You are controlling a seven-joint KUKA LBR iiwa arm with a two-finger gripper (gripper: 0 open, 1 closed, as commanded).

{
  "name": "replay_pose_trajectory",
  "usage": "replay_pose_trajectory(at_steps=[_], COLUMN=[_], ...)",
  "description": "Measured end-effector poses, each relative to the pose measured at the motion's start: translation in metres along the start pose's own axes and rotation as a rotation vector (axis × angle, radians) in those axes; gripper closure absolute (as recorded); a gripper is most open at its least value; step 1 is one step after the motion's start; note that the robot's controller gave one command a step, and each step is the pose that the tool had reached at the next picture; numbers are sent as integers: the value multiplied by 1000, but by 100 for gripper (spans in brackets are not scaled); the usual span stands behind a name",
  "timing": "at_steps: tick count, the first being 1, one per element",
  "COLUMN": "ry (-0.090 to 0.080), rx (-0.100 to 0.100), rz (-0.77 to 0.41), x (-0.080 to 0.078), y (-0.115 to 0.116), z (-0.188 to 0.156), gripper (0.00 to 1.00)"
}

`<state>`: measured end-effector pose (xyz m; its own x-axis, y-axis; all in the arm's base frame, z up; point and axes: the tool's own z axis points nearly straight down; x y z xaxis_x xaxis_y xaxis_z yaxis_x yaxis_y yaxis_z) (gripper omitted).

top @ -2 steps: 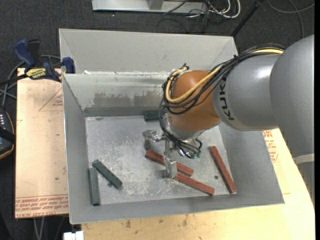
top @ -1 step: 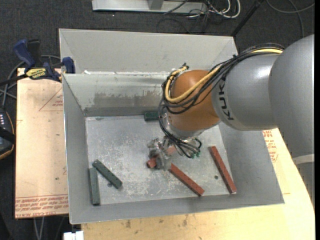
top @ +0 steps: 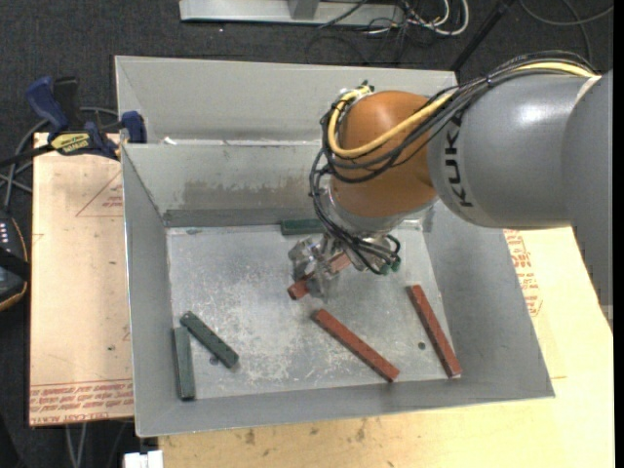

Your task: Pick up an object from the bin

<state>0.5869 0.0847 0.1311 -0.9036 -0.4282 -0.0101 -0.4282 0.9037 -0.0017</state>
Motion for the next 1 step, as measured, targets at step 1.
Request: replay_pose_trajectory(at_steps=[1], ry=[-1], rx=[1], rz=[-228], x=[3], y=[-6], z=[-131], gripper=[100])
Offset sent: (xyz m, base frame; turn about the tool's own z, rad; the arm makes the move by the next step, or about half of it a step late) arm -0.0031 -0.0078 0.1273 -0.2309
